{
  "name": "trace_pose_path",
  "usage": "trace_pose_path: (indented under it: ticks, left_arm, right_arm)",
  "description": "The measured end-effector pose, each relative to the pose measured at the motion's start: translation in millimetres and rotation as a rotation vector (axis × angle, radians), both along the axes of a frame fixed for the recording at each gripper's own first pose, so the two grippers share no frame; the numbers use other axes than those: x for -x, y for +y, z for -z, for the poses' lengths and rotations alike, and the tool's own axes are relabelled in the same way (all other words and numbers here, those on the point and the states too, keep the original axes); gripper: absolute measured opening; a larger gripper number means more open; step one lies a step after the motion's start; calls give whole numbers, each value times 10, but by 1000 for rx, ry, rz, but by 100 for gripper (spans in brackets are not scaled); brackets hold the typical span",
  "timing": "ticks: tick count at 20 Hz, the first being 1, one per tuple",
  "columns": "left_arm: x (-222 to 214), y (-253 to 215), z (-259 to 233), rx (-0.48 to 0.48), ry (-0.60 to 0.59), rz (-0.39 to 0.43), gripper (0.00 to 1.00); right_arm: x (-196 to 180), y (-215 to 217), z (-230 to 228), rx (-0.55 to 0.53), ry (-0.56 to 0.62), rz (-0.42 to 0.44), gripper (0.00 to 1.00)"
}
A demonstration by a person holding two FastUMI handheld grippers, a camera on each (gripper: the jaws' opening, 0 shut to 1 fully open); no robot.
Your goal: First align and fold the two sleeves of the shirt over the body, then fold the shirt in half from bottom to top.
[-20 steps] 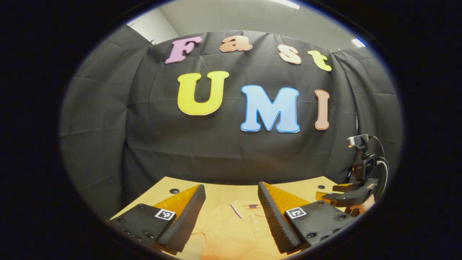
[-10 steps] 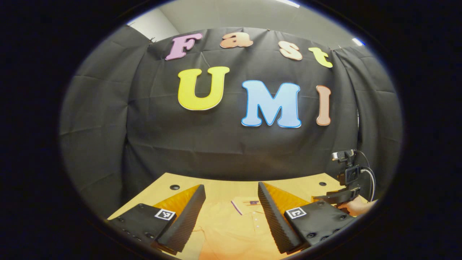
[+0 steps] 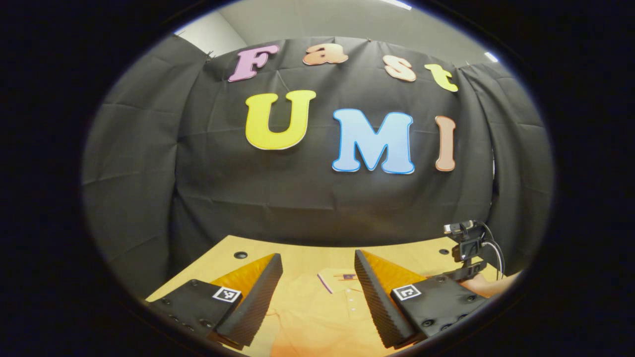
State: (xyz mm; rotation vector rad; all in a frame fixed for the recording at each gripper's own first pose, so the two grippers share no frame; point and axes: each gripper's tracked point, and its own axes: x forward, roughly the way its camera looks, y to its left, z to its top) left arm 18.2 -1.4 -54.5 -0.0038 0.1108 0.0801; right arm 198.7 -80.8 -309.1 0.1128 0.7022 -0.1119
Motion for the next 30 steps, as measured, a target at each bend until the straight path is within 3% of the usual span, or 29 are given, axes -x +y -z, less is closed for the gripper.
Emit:
trace_pose_path:
  ticks: [4,6,7,8,10,14,16,18,19,25,30]
  left_arm:
    - [9,6,13,4,2,-12,94]
    - [10,17,31,12,3,-18,94]
    - [15,20,32,16,3,-21,94]
    - [16,25,44,19,3,-22,94]
    - [12,36,48,26,2,-25,94]
    - [36,91,93,37,-8,-40,94]
    - [166,161,120,41,-10,-48,94]
    - [210,200,142,42,-10,-54,94]
    - [227,232,151,38,-13,-59,94]
    - [303,379,75,46,-46,-73,94]
    - [395,557,43,48,-64,-84,94]
  right_arm:
    - [-39,35,75,-60,21,9,97]
    - [-24,86,91,-104,36,10,91]
    - [-46,80,91,-105,29,13,81]
    - [-41,87,88,-106,36,7,80]
    - [-32,96,85,-113,41,10,48]
    - [-32,113,78,-107,39,-16,48]
    - [-23,133,74,-121,53,-1,22]
    - [-65,84,82,-96,45,25,18]
    - [-31,132,-15,-104,35,24,4]
    - [-22,343,-657,-40,-80,-40,4]
    - [113,846,-980,-35,-137,-140,4]
